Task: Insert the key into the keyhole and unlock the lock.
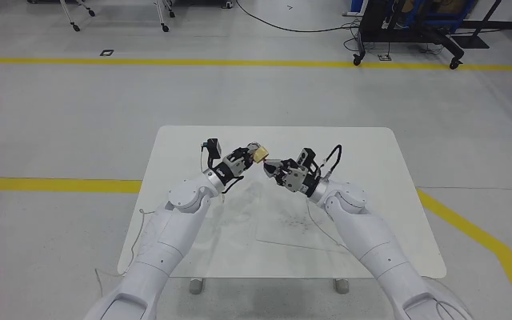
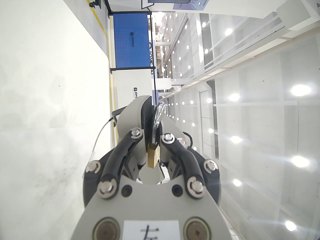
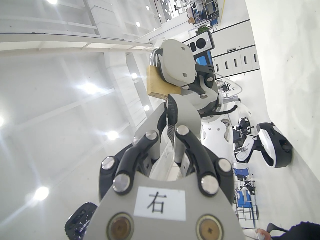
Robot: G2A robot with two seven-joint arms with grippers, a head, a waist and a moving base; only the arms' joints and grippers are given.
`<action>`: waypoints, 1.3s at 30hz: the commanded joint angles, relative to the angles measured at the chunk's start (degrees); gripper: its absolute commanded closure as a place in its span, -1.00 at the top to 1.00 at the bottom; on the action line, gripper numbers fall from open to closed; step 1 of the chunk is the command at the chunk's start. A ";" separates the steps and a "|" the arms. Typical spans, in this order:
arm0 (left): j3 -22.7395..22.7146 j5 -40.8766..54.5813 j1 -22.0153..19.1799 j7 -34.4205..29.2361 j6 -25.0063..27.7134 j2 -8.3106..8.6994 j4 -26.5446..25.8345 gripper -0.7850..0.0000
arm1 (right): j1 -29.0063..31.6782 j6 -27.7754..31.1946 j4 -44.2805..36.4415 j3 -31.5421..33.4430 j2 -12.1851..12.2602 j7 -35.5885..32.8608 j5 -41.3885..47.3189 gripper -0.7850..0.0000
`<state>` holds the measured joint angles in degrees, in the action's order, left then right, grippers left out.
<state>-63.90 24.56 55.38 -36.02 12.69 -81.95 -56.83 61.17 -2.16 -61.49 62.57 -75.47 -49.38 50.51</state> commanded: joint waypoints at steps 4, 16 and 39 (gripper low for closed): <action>0.12 -0.22 0.05 -0.07 0.32 -0.03 -0.21 -1.00 | 0.13 -3.21 1.05 0.44 -0.40 -2.27 5.63 -1.00; 0.06 -2.35 0.80 -0.47 5.29 0.13 -1.64 -1.00 | -3.54 -14.78 10.27 1.41 -1.85 -11.09 21.34 -1.00; 12.99 -28.64 -2.33 -5.08 -5.30 -0.41 -0.84 -1.00 | 9.61 1.46 -10.38 25.18 6.17 4.99 -4.52 1.00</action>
<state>-52.10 -1.41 53.18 -41.63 7.85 -82.24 -57.77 71.44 -0.66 -72.64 88.44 -69.26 -44.19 45.96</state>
